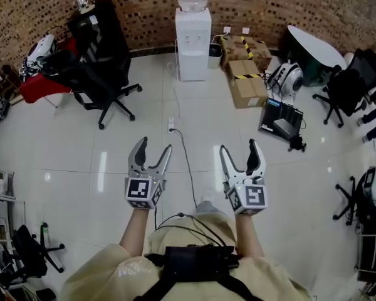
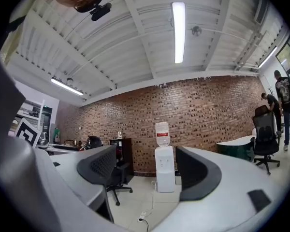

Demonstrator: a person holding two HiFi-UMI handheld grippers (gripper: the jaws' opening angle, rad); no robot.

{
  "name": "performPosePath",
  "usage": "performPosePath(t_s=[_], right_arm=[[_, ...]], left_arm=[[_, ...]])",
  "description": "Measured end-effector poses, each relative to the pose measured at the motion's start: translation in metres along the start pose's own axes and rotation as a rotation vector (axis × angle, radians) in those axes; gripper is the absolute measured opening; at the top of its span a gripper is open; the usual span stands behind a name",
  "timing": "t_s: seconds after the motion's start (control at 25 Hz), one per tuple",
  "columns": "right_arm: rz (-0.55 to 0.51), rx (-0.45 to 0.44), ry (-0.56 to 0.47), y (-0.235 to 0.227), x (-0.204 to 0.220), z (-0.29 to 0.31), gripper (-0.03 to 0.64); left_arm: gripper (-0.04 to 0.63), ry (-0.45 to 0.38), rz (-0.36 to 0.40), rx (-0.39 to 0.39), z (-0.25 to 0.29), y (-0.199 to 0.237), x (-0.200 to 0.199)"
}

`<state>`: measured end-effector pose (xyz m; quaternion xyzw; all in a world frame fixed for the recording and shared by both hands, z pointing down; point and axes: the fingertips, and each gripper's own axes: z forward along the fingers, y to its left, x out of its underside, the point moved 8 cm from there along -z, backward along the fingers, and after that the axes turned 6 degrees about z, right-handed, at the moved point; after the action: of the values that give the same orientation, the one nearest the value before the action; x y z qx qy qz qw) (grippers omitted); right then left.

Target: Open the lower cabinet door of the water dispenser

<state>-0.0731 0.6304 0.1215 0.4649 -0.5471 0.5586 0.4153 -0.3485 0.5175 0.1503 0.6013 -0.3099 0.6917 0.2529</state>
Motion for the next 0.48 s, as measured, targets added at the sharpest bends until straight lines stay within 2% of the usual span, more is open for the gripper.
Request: performPosePath(t_s=[0.2,0.48], right_arm=[[0.043,-0.033,0.013,-0.060,-0.009,0.051,0.403],[0.115,-0.059,0.057,-0.120,0.000,0.106,0.403]], left_arm=[[0.310,0.002,-0.012,-0.034,0.072,-0.010,-0.016],[0.310,0.053,-0.007,-0.052,0.136,-0.027,-0.020]])
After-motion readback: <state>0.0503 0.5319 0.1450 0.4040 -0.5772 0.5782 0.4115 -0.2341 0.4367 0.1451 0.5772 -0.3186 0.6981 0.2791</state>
